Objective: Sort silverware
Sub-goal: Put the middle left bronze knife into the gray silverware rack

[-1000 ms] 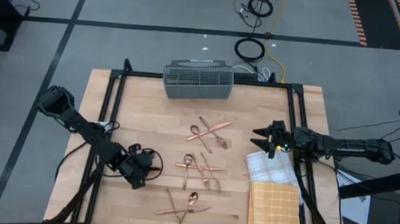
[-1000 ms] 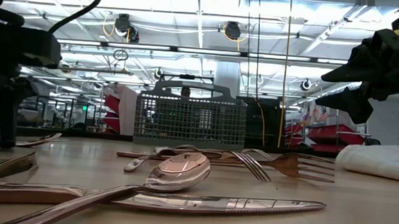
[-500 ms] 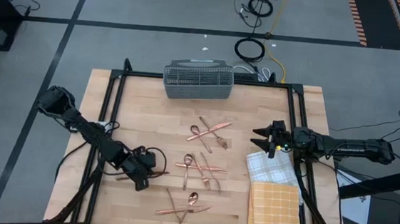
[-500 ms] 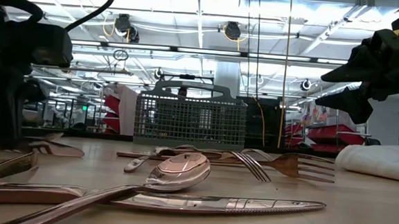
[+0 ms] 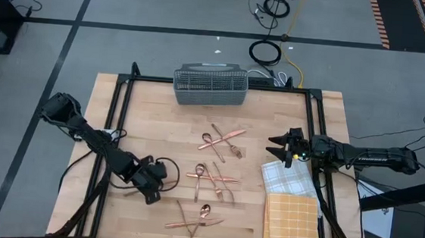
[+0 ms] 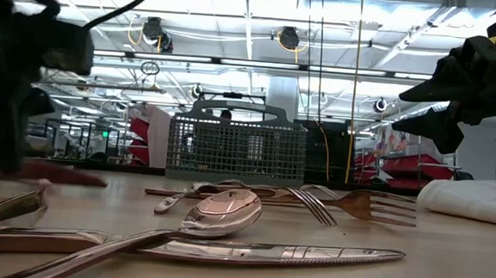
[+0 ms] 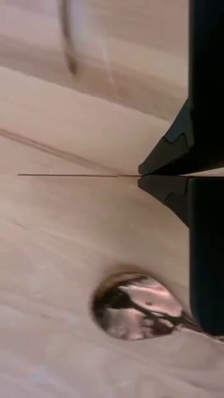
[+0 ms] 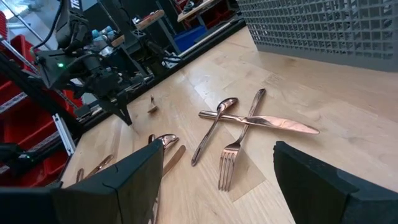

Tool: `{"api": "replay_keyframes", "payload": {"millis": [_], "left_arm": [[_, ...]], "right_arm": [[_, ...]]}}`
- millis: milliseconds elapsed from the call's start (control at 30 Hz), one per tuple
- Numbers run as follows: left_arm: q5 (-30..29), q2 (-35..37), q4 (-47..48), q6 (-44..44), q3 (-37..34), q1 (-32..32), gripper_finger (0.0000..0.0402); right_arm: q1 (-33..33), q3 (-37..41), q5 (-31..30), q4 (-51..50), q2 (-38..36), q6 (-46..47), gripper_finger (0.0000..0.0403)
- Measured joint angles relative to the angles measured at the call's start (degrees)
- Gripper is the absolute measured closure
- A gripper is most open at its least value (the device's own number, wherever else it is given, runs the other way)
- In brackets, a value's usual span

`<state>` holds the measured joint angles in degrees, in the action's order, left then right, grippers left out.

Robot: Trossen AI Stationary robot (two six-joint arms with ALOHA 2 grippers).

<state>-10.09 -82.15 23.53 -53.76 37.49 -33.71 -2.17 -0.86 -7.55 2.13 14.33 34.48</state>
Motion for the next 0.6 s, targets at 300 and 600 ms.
{"api": "replay_keyframes", "payload": {"millis": [300, 600], "left_arm": [[-4.16, 0.11, 0.35, 0.05, 4.26, 1.84, 0.0401], [-15.03, 0.20, -0.04, 2.04, 10.19, 5.72, 0.0401]], "right_arm": [[0.02, 0.04, 0.34, 0.11, 0.00, 4.00, 0.0115], [0.02, 0.04, 0.37, 0.11, 0.00, 3.63, 0.0115]]}}
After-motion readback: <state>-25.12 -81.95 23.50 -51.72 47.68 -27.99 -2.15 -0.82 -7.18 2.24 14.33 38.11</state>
